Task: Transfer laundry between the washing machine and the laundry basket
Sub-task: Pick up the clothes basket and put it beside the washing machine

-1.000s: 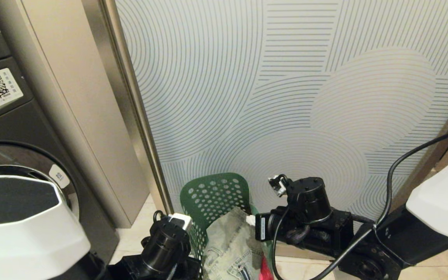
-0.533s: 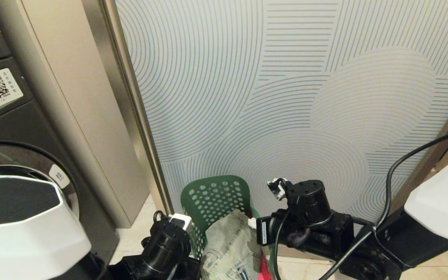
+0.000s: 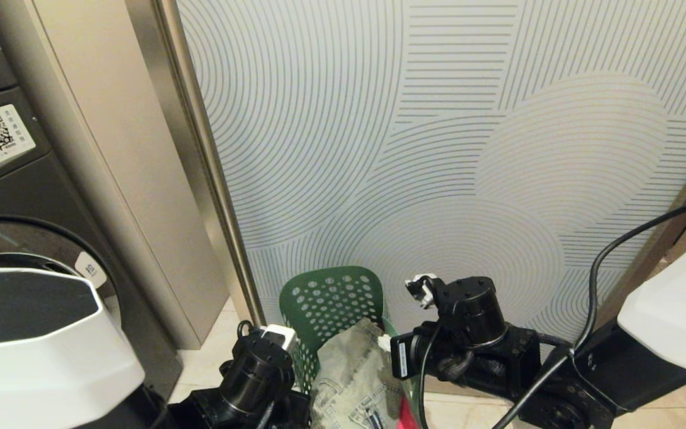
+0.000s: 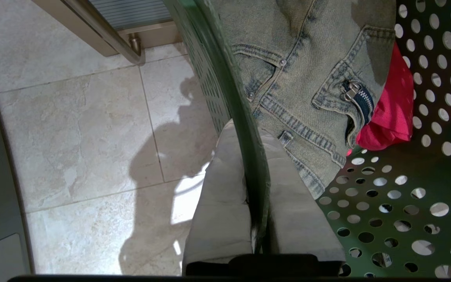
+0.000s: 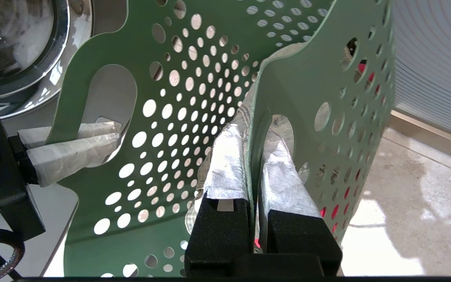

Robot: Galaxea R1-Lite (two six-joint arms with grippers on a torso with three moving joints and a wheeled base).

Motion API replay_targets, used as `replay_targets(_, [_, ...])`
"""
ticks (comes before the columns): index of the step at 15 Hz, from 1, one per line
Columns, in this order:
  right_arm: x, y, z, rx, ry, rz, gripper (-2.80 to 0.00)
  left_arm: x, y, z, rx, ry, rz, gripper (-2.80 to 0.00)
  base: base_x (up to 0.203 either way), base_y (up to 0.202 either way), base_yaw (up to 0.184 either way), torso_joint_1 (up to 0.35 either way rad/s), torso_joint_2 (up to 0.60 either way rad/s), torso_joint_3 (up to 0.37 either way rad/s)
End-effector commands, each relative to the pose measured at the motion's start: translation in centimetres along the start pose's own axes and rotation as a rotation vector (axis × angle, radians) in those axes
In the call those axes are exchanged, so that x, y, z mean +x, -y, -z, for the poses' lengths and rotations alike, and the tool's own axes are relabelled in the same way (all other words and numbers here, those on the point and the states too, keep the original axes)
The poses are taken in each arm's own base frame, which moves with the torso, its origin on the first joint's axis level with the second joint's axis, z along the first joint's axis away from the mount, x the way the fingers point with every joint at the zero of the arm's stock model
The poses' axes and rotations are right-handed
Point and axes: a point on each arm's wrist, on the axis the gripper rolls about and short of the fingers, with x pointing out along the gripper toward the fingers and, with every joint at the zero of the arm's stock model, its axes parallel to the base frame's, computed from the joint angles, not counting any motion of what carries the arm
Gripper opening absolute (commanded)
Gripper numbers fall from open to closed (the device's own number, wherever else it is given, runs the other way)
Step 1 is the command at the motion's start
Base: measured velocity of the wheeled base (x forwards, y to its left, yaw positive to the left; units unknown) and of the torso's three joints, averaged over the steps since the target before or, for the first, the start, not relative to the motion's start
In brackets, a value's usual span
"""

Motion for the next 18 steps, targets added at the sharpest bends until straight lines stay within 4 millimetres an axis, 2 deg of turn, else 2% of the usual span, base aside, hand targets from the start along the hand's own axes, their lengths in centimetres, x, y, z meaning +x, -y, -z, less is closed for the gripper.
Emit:
replay_targets(1, [0.0, 0.0, 0.0, 0.003, 0.001, -0.001, -2.8, 0.2, 0.1, 0.0, -0.002, 0.002, -0.001, -2.8, 0.0, 0.0, 0.0, 0.0, 0.0, 0.0])
replay_targets(6, [0.4, 0.2, 0.3, 0.006, -0.001, 0.015, -2.8, 0.4, 0.1, 0.2, 0.0, -0.005, -0.003, -2.8, 0.0, 0.0, 0.0, 0.0, 0.0, 0.0])
replay_targets(9, [1.1, 0.4, 0.5, 0.001, 0.064, 0.017, -2.8, 0.4, 0.1, 0.2, 0.0, -0.005, -0.003, -2.8, 0.0, -0.003, 0.023, 0.001, 0.0, 0.001])
replay_targets(18, [1.1, 0.5, 0.7, 0.001, 0.06, 0.019, -2.8, 0.4, 0.1, 0.2, 0.001, -0.006, -0.003, -2.8, 0.0, -0.009, 0.168, 0.002, 0.0, 0.002])
